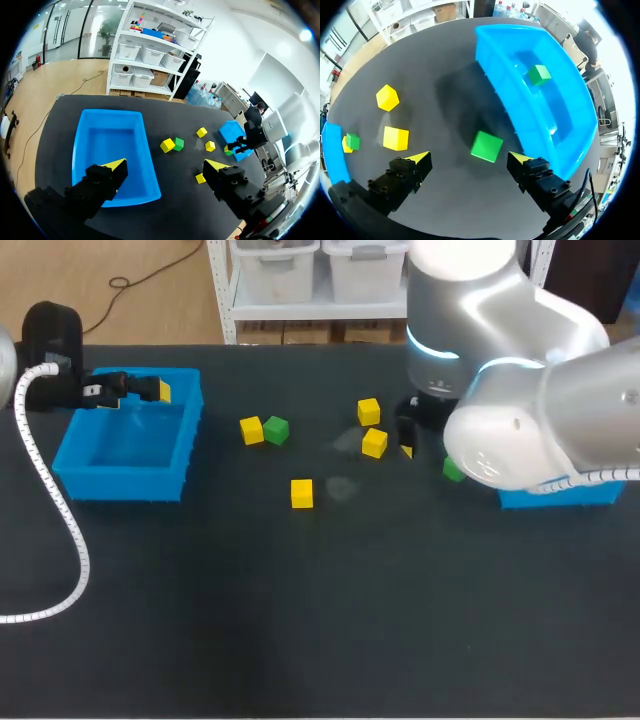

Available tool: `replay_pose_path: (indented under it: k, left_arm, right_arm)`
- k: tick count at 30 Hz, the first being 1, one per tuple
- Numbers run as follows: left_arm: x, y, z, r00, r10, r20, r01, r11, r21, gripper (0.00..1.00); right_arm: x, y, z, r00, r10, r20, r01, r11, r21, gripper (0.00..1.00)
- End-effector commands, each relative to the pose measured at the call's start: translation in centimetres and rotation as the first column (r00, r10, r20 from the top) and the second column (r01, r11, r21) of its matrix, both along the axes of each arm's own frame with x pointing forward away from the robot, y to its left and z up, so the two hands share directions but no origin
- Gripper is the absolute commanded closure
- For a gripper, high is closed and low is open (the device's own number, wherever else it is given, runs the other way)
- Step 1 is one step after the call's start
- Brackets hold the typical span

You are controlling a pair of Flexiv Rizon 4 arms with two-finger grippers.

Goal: Put the green cubes in the right bin and the yellow cubes in the left bin.

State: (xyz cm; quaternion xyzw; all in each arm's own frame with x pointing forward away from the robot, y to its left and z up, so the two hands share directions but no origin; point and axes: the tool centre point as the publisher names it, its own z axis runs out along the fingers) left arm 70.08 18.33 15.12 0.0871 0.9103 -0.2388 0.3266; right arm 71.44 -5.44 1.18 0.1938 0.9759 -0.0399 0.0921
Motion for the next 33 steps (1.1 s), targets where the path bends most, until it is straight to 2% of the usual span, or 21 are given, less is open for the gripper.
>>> replay_pose_path:
  k: [1, 16, 17, 18, 19, 20, 21, 33]
  left_arm:
    - [-0.1, 0.1, -0.1, 1.0, -0.004, 0.006, 0.004, 1.0, -0.007, 0.0]
    - [-0.1, 0.1, -0.1, 1.0, -0.004, 0.006, 0.004, 1.0, -0.007, 0.0]
    - [-0.1, 0.1, -0.1, 1.0, -0.004, 0.006, 0.004, 1.0, -0.007, 0.0]
    - [-0.1, 0.1, -0.1, 1.0, -0.004, 0.006, 0.004, 1.0, -0.007, 0.0]
    - [-0.1, 0.1, -0.1, 1.0, -0.004, 0.006, 0.004, 1.0, -0.007, 0.0]
    - [-0.1, 0.1, -0.1, 1.0, -0.004, 0.006, 0.004, 1.0, -0.007, 0.0]
    - [-0.1, 0.1, -0.1, 1.0, -0.004, 0.006, 0.004, 1.0, -0.007, 0.0]
    - [-0.1, 0.1, -0.1, 1.0, -0.004, 0.006, 0.004, 1.0, -0.007, 0.0]
  right_arm:
    - [0.7, 0.3, -0.6, 1.0, 0.0, -0.007, 0.0, 1.0, -0.005, 0.0]
    - [1.8, 0.3, -2.6, 1.0, 0.006, -0.022, -0.006, 1.0, -0.013, 0.0]
    - [1.8, 0.3, -2.6, 1.0, 0.007, -0.023, -0.008, 1.0, -0.014, 0.07]
    - [1.8, 0.4, -2.7, 1.0, 0.008, -0.022, -0.009, 1.0, -0.015, 0.51]
    - [1.8, 0.4, -2.7, 1.0, 0.009, -0.022, -0.01, 1.0, -0.016, 0.65]
    - [1.8, 0.4, -2.8, 1.0, 0.01, -0.021, -0.011, 1.0, -0.016, 0.84]
    - [1.8, 0.4, -2.9, 1.0, 0.011, -0.021, -0.011, 1.0, -0.015, 0.98]
    - [1.9, 0.9, -2.8, 0.999, 0.042, -0.022, -0.043, 0.998, -0.036, 1.0]
